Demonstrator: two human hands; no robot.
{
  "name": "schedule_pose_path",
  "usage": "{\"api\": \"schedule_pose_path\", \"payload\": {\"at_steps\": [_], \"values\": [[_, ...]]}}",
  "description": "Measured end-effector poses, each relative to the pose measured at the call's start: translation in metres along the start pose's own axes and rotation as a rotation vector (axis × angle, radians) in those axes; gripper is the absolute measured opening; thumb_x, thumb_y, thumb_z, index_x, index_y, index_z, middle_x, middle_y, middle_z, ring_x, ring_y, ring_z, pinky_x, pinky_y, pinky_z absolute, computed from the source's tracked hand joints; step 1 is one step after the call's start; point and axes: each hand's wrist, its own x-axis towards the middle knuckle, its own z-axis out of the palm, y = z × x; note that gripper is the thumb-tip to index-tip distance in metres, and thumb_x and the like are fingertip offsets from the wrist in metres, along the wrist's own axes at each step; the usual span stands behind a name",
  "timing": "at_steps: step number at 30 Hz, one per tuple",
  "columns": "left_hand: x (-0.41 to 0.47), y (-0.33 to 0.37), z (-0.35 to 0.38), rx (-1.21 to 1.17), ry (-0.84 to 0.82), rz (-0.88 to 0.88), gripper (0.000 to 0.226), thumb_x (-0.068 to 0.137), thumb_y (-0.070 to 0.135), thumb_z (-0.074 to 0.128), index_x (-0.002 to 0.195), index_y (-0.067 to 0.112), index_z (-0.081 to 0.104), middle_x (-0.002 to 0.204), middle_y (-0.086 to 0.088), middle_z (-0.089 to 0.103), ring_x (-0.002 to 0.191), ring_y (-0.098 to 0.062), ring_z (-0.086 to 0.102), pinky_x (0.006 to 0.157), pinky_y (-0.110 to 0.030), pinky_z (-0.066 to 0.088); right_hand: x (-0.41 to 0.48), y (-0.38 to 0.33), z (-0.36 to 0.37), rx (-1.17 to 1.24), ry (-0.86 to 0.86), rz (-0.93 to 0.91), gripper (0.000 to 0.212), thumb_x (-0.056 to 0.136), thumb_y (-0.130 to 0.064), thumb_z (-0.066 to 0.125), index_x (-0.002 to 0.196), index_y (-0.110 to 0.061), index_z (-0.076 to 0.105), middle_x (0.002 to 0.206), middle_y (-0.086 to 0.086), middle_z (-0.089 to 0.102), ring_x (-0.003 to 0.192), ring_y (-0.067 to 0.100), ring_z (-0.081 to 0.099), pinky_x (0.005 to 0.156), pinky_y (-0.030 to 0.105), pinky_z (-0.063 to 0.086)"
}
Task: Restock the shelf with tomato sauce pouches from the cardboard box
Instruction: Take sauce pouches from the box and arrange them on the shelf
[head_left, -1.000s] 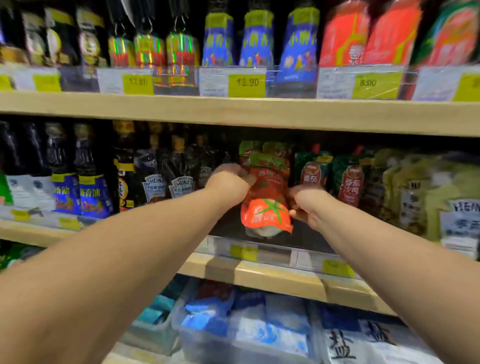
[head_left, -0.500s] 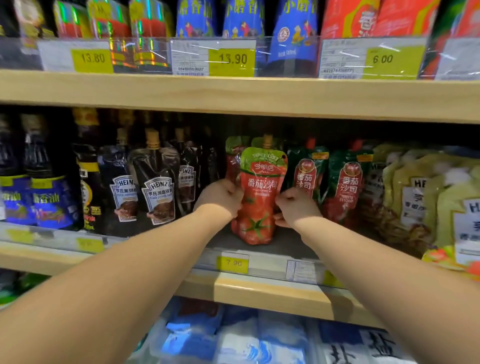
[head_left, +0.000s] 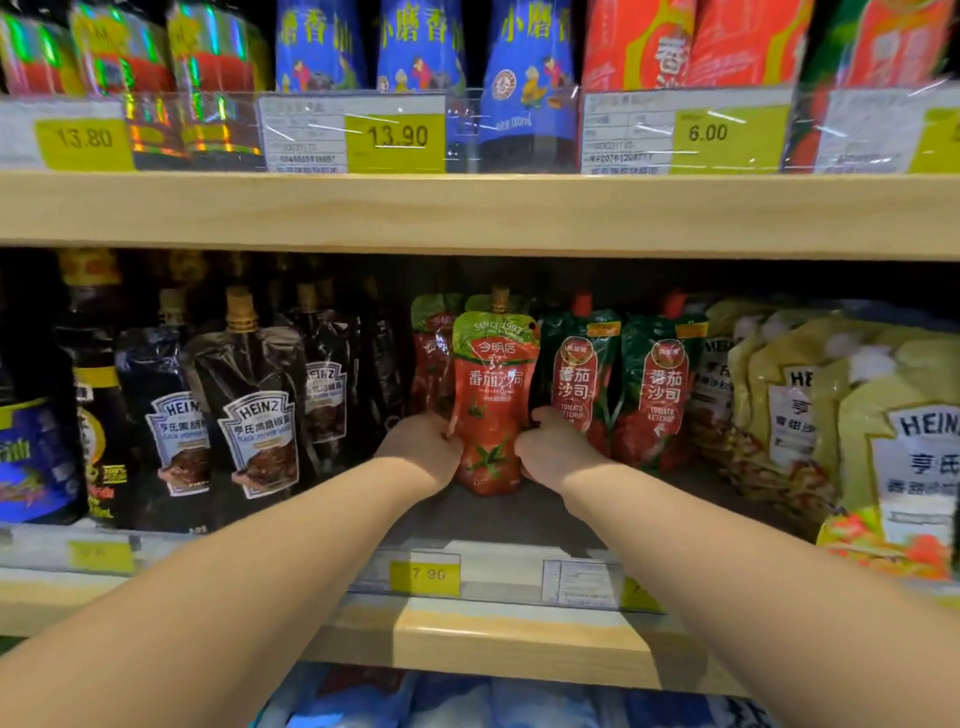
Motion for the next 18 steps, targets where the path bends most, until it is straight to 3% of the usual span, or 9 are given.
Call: {"api": "schedule_pose_path", "payload": {"at_steps": [3, 7, 10, 13, 18], "values": [[0.013, -0.003, 0.013, -0.063, -0.014, 0.011, 0.033, 0.091, 0.023, 0.040, 0.113, 0.014, 0.063, 0.123, -0.010, 0.061, 0.113, -0.029, 0.055, 0.094, -0.030, 0.042, 0.013, 0.006, 0.002, -0.017, 0.024, -0.059, 0.043, 0.083, -0.008, 0.044, 0.126, -0.005, 0.047, 0.121, 0.013, 0.057, 0.109, 0.032, 0.056, 0.097, 0.039, 0.047], [0.025, -0.004, 0.021, -0.123, -0.018, 0.020, 0.032, 0.091, 0.022, 0.041, 0.115, 0.014, 0.060, 0.125, -0.012, 0.060, 0.115, -0.029, 0.053, 0.094, -0.028, 0.039, 0.025, 0.003, 0.006, -0.101, -0.002, -0.057, 0.039, 0.089, -0.016, 0.043, 0.127, -0.011, 0.049, 0.125, 0.009, 0.057, 0.112, 0.029, 0.054, 0.095, 0.032, 0.044], [0.032, -0.004, 0.023, -0.155, 0.016, 0.022, 0.032, 0.089, 0.018, 0.043, 0.115, 0.012, 0.061, 0.124, -0.013, 0.060, 0.115, -0.030, 0.053, 0.088, -0.024, 0.035, 0.028, 0.000, 0.009, -0.142, -0.013, -0.083, 0.043, 0.091, -0.020, 0.044, 0.134, -0.012, 0.046, 0.132, 0.013, 0.053, 0.118, 0.031, 0.051, 0.104, 0.040, 0.042], [0.035, -0.007, 0.025, -0.141, -0.015, 0.034, 0.034, 0.090, 0.020, 0.043, 0.118, 0.014, 0.060, 0.127, -0.011, 0.059, 0.117, -0.029, 0.052, 0.087, -0.023, 0.034, 0.025, 0.002, 0.009, -0.158, 0.000, -0.093, 0.046, 0.093, -0.016, 0.040, 0.138, -0.008, 0.040, 0.140, 0.016, 0.045, 0.126, 0.034, 0.045, 0.108, 0.039, 0.038], [0.034, -0.010, 0.015, -0.109, 0.027, 0.030, 0.035, 0.088, 0.020, 0.043, 0.119, 0.015, 0.059, 0.127, -0.010, 0.059, 0.116, -0.028, 0.052, 0.084, -0.022, 0.032, 0.016, -0.002, 0.006, -0.232, 0.016, -0.210, 0.035, 0.092, -0.011, 0.040, 0.123, -0.004, 0.055, 0.127, 0.018, 0.056, 0.114, 0.036, 0.053, 0.101, 0.044, 0.044]]}}
